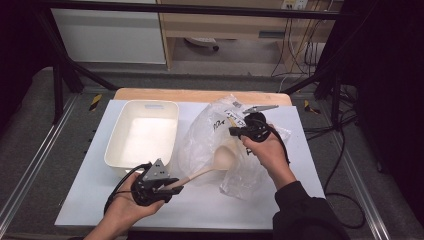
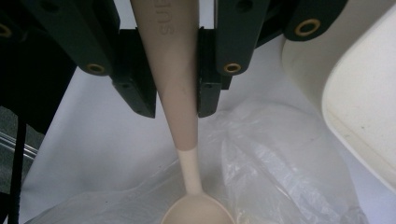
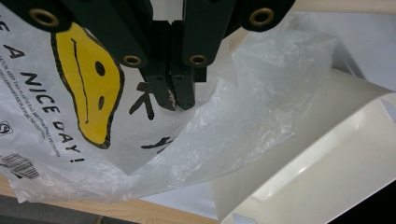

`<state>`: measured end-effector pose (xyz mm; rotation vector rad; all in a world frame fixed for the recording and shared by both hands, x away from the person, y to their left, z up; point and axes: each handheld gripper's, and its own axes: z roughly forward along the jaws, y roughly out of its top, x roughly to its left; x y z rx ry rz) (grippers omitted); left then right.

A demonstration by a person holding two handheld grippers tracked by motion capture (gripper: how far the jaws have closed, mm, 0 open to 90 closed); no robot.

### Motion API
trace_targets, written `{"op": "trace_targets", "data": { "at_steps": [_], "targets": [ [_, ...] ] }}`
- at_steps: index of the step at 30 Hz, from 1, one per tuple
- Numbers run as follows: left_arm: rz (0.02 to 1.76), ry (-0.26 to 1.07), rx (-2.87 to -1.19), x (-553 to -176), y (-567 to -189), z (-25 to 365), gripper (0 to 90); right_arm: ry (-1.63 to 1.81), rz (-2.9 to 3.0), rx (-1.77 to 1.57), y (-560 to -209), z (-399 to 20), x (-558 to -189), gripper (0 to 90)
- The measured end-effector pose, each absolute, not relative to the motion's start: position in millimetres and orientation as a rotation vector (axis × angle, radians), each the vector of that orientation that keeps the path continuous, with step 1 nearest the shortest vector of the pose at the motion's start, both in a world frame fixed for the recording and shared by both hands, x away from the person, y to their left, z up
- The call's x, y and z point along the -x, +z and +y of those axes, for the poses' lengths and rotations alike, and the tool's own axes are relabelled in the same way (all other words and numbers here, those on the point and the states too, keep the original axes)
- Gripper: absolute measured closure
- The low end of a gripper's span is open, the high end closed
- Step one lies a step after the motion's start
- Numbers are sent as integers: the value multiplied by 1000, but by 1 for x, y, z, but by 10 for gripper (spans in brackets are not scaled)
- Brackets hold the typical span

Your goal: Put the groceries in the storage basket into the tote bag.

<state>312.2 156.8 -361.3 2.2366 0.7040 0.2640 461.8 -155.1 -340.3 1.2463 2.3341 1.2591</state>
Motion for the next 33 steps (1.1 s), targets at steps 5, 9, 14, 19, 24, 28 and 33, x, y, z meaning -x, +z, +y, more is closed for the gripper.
{"op": "trace_targets", "data": {
  "at_steps": [5, 9, 14, 19, 24, 28, 33],
  "targets": [
    [693, 279, -2237, -313, -359, 147, 688, 1265, 2330, -1253, -342, -157, -461, 900],
    [689, 304, -2243, -321, -362, 133, 688, 1261, 2336, -1244, -344, -158, -458, 900],
    [692, 327, -2257, -333, -368, 116, 688, 1265, 2342, -1239, -345, -160, -454, 900],
    [686, 323, -2244, -343, -374, 103, 688, 1277, 2342, -1228, -345, -162, -451, 900],
    [691, 305, -2202, -353, -379, 92, 688, 1276, 2352, -1220, -348, -161, -447, 900],
    [693, 299, -2200, -360, -383, 83, 688, 1279, 2361, -1218, -352, -159, -445, 900],
    [692, 292, -2194, -367, -389, 74, 688, 1290, 2365, -1216, -356, -157, -443, 900]
  ]
}}
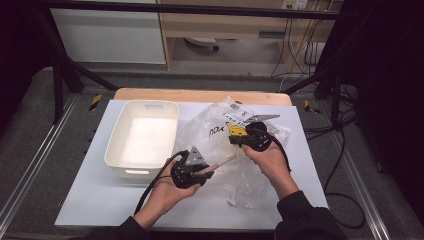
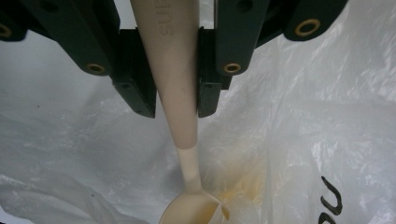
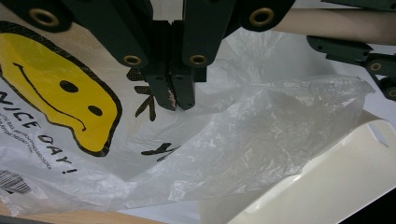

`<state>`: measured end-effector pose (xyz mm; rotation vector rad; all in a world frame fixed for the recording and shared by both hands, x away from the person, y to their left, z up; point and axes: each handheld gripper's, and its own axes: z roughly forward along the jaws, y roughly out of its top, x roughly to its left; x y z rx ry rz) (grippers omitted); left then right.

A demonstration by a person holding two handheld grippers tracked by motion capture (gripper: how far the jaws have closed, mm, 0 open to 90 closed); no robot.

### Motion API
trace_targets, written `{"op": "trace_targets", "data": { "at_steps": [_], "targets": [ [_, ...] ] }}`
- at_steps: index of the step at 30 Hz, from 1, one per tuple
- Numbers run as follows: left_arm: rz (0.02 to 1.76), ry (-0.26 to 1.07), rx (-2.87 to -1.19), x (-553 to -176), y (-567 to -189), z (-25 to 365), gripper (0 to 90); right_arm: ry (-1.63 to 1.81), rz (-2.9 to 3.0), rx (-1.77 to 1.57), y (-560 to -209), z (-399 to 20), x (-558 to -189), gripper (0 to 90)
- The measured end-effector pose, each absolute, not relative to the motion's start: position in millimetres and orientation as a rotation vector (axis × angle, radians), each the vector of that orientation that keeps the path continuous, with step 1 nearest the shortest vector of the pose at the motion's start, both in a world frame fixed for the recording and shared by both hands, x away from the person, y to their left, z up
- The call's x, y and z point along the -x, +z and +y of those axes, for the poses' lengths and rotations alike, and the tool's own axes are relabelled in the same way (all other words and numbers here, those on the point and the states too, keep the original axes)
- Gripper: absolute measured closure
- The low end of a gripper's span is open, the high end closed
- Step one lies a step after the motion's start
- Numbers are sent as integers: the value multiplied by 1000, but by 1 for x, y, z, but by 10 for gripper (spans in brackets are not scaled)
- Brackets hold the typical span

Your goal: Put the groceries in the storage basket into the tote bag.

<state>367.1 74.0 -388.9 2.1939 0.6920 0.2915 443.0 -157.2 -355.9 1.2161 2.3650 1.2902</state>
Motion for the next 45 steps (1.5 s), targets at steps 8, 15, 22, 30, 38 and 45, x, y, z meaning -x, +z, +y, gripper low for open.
{"op": "trace_targets", "data": {
  "at_steps": [8, 15, 22, 30, 38, 45],
  "targets": [
    [688, 287, -2182, -378, -393, 65, 688, 1283, 2380, -1205, -359, -155, -442, 900],
    [682, 301, -2171, -385, -397, 57, 688, 1285, 2396, -1196, -364, -151, -440, 900],
    [689, 287, -2140, -392, -404, 49, 688, 1295, 2413, -1191, -372, -145, -437, 900],
    [695, 282, -2143, -399, -408, 45, 688, 1293, 2424, -1182, -375, -142, -437, 900],
    [693, 292, -2143, -408, -411, 38, 688, 1301, 2415, -1191, -374, -148, -434, 900],
    [696, 303, -2148, -412, -416, 35, 688, 1314, 2385, -1199, -369, -157, -431, 900]
  ]
}}
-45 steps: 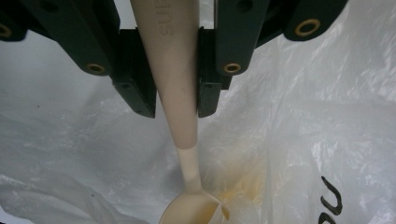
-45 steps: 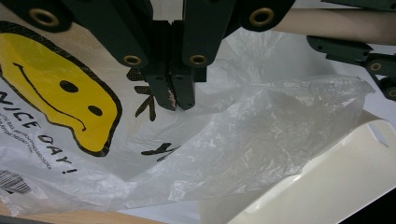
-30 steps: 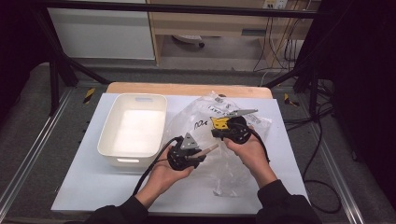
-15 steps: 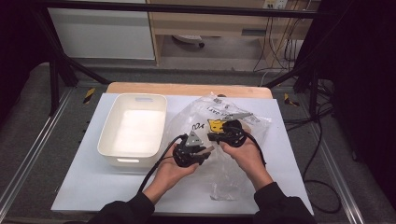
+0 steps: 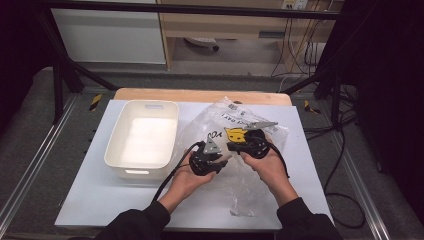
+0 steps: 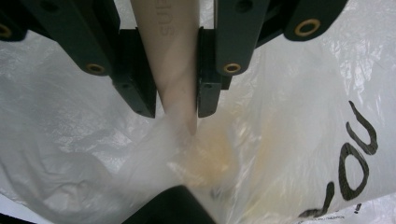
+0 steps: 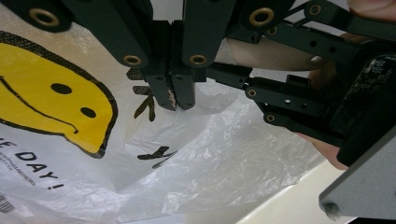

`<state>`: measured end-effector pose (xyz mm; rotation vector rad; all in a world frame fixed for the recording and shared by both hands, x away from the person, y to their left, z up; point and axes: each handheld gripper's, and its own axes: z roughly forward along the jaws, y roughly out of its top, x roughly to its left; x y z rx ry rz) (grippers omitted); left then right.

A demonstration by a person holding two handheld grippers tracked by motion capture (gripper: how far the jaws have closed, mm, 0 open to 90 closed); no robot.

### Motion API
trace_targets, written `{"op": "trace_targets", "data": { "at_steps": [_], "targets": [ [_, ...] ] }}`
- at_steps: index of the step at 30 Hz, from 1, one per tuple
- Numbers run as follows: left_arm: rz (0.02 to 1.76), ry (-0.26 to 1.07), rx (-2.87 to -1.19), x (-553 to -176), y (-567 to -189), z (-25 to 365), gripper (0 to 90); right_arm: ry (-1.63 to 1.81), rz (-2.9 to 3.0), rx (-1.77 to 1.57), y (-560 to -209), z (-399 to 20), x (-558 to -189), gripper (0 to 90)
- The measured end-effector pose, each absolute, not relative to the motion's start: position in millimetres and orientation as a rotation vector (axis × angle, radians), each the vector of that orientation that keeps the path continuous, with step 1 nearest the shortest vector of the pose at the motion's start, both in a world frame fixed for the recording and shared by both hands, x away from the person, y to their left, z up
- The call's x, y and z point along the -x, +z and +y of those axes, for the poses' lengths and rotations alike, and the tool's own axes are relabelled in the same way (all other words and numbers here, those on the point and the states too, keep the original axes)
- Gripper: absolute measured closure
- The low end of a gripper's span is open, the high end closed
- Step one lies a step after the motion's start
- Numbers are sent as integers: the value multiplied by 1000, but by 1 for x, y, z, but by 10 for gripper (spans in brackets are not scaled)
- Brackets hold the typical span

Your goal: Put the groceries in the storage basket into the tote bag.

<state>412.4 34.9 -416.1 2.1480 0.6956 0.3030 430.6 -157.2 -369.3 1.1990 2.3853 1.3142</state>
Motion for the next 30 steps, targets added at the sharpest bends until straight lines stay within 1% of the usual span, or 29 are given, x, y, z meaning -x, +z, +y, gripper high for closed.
{"op": "trace_targets", "data": {
  "at_steps": [10, 15, 30],
  "targets": [
    [679, 333, -2116, -413, -416, 33, 688, 1315, 2361, -1182, -355, -164, -431, 900],
    [656, 348, -2110, -415, -412, 30, 688, 1304, 2367, -1183, -357, -163, -433, 900],
    [654, 338, -2134, -437, -418, 27, 688, 1281, 2381, -1198, -366, -166, -435, 900]
  ]
}}
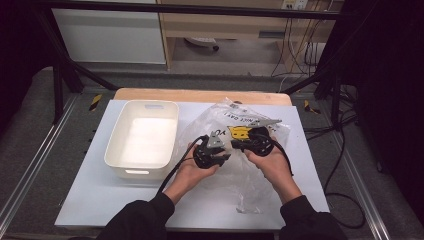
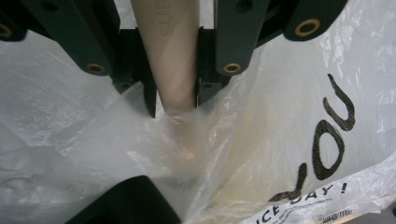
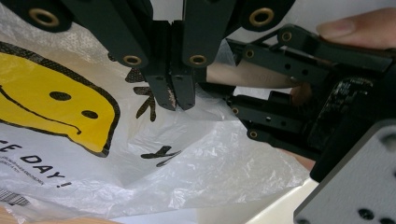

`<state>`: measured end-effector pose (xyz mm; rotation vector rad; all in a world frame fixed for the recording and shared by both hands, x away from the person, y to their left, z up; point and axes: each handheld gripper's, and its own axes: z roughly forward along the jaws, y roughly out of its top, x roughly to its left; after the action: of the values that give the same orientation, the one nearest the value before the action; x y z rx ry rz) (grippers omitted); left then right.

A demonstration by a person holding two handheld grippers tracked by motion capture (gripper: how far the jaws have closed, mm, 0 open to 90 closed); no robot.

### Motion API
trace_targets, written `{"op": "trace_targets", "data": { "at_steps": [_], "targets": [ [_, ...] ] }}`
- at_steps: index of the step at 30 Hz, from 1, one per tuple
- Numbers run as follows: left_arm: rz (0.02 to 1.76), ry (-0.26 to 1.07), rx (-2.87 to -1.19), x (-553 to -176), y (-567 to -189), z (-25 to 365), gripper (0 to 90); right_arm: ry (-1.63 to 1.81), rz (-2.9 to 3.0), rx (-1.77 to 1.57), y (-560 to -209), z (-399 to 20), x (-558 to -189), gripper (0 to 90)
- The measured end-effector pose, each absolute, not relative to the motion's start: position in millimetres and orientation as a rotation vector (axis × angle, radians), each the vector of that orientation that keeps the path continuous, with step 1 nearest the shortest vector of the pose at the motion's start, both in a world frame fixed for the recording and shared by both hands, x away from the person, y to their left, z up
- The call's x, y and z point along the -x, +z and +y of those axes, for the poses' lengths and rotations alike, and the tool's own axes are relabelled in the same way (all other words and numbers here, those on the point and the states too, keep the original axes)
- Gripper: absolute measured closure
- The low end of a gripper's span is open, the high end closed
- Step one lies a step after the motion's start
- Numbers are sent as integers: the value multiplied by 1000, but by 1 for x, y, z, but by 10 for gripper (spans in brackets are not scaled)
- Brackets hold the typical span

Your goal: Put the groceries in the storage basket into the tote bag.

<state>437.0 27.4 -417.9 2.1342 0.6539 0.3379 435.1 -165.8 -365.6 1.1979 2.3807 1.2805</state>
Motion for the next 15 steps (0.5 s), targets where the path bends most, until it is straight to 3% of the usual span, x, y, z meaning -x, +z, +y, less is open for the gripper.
{"op": "trace_targets", "data": {
  "at_steps": [15],
  "targets": [
    [629, 358, -2148, -449, -421, 28, 688, 1266, 2382, -1210, -369, -170, -435, 900]
  ]
}}
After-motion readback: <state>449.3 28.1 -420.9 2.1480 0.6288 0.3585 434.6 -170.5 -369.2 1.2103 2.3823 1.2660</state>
